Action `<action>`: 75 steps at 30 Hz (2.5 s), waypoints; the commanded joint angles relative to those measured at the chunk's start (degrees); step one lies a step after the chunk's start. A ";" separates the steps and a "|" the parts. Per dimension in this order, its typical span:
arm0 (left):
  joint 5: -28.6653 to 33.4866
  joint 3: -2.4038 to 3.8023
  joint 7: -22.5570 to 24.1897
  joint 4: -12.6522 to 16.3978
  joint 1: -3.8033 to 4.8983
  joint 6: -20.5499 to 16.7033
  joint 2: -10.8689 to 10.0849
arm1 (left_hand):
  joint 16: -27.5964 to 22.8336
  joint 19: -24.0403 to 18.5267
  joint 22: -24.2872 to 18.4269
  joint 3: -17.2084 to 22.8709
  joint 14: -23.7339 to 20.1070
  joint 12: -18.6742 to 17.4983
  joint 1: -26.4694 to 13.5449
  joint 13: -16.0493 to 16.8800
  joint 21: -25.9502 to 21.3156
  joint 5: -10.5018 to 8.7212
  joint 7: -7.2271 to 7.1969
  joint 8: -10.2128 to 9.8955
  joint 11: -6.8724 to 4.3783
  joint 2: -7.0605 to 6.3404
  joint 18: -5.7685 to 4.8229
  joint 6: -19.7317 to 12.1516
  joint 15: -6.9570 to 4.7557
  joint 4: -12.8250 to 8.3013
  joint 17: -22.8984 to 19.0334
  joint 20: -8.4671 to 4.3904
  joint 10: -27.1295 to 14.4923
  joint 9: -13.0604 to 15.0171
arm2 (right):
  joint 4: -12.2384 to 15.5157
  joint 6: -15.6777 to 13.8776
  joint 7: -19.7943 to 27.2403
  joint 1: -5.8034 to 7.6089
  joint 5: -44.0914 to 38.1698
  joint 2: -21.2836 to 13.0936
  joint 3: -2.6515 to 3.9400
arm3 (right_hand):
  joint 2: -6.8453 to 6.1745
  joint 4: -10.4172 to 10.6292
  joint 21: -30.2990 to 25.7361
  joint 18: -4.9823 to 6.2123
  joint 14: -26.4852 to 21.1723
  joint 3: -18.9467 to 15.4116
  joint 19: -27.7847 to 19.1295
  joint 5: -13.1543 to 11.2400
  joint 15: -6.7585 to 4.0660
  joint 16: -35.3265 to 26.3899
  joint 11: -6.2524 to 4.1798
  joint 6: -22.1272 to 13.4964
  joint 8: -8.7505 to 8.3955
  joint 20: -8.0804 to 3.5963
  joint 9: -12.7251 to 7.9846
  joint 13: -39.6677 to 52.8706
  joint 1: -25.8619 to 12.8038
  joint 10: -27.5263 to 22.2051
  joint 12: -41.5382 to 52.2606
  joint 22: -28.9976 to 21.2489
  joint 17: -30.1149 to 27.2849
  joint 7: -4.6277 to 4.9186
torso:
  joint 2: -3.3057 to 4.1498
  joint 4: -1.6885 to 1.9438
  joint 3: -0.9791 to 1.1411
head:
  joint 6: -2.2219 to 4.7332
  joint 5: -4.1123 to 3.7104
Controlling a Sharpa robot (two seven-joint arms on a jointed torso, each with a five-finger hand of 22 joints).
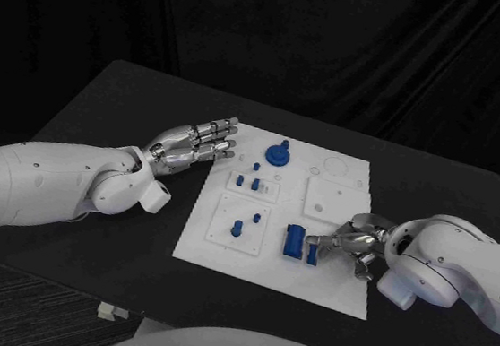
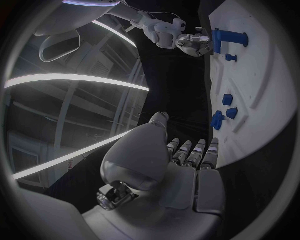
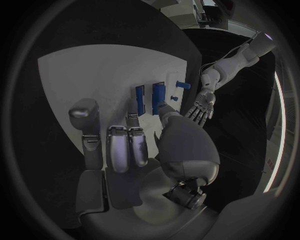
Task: Assemble the parts on the task board
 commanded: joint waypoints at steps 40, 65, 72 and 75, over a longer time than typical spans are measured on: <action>0.20 0.07 14.03 5.08 -0.08 -9.02 -1.02 | -4.68 -1.74 -2.71 -8.05 -2.48 4.68 -8.45 0.73 -0.91 -11.86 1.46 1.37 -4.45 -1.40 5.16 7.89 -11.15 4.95 -0.33 -6.65 0.52 0.97 | -2.17 -32.52 73.72 -4.56 15.73 -5.46 -0.01 | 2.25 8.25 -48.31 4.00 -79.44 -14.34 -80.69 5.59 7.84 -87.03 3.65 -34.54 -13.96 8.23 -27.98 -65.31 -1.89 -67.92 -82.99 -71.17 -74.02 -7.73 | -2.96 -1.23 1.94 | -0.01 -2.20; -2.99 0.07 17.17 4.50 -0.10 -11.47 -0.18 | -6.62 -2.25 -4.21 -8.65 -2.50 3.94 -9.13 0.61 -1.20 -12.48 0.09 1.13 -6.92 -1.55 3.99 7.25 -13.72 4.90 -0.70 -10.79 0.09 0.86 | -5.08 -27.78 76.02 -8.51 16.60 -3.36 -0.01 | -6.39 8.47 -48.69 5.39 -83.78 -19.09 -81.48 5.41 4.77 -87.91 -2.33 -44.86 -14.73 4.85 -32.87 -71.09 -1.32 -80.00 -82.20 -74.03 -74.88 -14.16 | -3.05 -1.53 2.48 | -0.01 -2.59; -3.00 0.07 17.24 4.34 -0.10 -11.63 -0.02 | -6.62 -2.28 -4.28 -8.65 -2.50 3.93 -9.08 0.61 -1.22 -12.39 0.19 1.15 -7.02 -1.58 3.94 7.38 -13.73 4.88 -0.70 -10.84 0.06 0.87 | -5.19 -27.78 76.01 -8.68 16.60 -3.30 -0.01 | -6.21 8.47 -48.69 5.37 -83.78 -18.97 -81.48 5.41 4.45 -87.91 -2.45 -44.72 -14.72 4.42 -32.95 -71.35 -0.75 -80.34 -82.08 -74.03 -74.88 -13.87 | -3.07 -1.53 2.47 | -0.01 -2.89; -3.01 0.07 17.23 4.24 -0.10 -11.65 0.03 | -6.62 -2.28 -4.27 -8.64 -2.49 3.92 -9.05 0.61 -1.21 -12.32 0.23 1.16 -7.06 -1.57 3.93 7.39 -13.74 4.87 -0.70 -10.86 0.05 0.88 | -5.22 -27.74 75.99 -8.71 16.60 -3.28 -0.01 | -6.28 8.47 -48.69 5.34 -83.78 -19.00 -81.48 5.34 4.40 -87.91 -2.51 -44.70 -14.72 4.35 -32.97 -71.44 -0.59 -80.45 -82.09 -74.03 -74.88 -13.81 | -3.07 -1.53 2.49 | -0.01 -2.86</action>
